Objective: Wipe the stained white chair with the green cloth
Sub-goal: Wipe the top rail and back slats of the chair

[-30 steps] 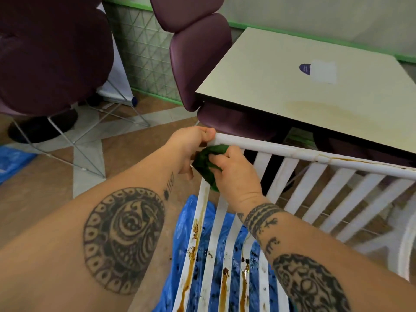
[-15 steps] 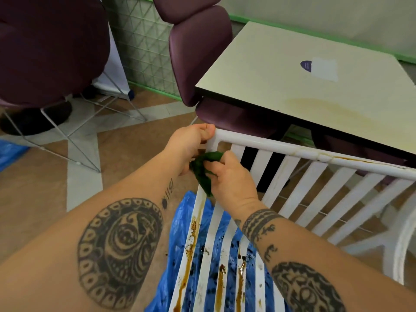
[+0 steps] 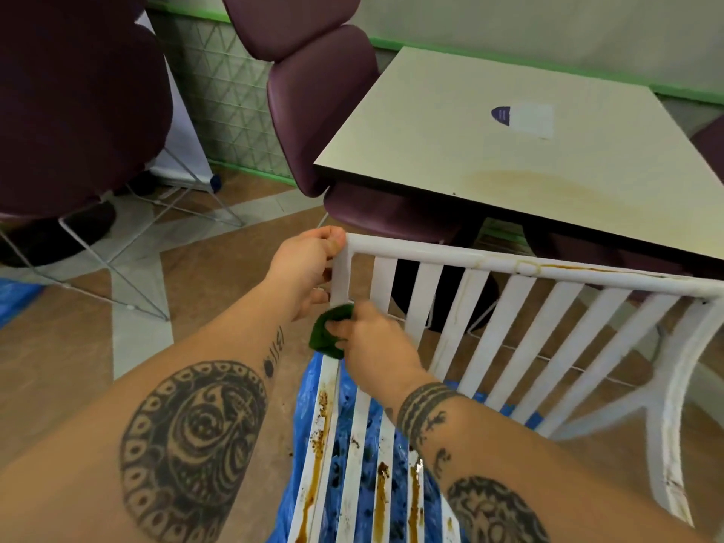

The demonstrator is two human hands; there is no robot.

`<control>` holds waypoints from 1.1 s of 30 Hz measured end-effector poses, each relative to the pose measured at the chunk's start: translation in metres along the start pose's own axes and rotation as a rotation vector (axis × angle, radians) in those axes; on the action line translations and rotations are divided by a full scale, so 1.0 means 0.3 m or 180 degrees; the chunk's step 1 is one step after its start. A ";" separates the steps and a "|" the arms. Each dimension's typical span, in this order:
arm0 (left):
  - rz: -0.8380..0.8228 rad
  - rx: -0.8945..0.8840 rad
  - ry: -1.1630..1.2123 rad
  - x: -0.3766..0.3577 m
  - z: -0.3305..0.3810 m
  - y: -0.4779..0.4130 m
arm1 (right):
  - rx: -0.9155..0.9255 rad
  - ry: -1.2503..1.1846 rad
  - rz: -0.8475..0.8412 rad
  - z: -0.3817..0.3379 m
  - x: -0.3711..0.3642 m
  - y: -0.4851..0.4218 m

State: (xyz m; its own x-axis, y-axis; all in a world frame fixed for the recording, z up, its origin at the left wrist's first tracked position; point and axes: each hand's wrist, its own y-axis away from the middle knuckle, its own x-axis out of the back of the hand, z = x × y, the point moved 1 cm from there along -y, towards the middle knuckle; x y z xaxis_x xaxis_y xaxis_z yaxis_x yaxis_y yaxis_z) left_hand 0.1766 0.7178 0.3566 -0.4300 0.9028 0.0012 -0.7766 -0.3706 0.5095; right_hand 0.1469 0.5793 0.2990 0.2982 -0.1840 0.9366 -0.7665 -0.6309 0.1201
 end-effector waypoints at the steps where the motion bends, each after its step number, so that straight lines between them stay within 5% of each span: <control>1: 0.0019 -0.0022 -0.0008 0.000 -0.003 -0.001 | 0.0032 0.0153 -0.0206 -0.009 -0.028 0.009; 4: 0.0079 -0.0066 -0.0039 -0.009 -0.006 0.003 | -0.0003 0.0403 -0.0720 -0.025 -0.072 0.055; 7: 0.0228 -0.0082 -0.0037 -0.022 0.001 0.016 | -0.0134 0.0177 -0.0542 -0.013 -0.014 0.087; 11: 0.0447 -0.0098 -0.0381 -0.033 0.041 0.038 | -0.0193 -0.0421 0.0673 0.059 0.210 0.115; 15: 0.1008 -0.1010 -0.0994 -0.084 0.099 0.057 | -0.0109 -0.0333 0.1799 0.123 0.387 0.061; 19: 0.0799 -0.1407 -0.0899 -0.201 0.146 0.073 | -0.0225 0.0525 0.1051 0.175 0.373 -0.048; 24: 0.0459 -0.1027 -0.3012 -0.257 0.073 0.063 | -0.0170 0.0488 0.0924 0.263 0.400 -0.023; 33: 0.0256 -0.0998 -0.3894 -0.253 0.087 0.054 | -0.1694 0.0537 0.0540 0.554 0.546 0.104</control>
State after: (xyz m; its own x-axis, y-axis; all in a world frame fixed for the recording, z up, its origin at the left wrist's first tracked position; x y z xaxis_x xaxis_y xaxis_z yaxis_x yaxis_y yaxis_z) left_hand 0.2087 0.6491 0.3873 0.0946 0.4245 0.9005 -0.9156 -0.3180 0.2461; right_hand 0.2664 0.4044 0.4014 0.0850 -0.0993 0.9914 -0.9890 -0.1296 0.0718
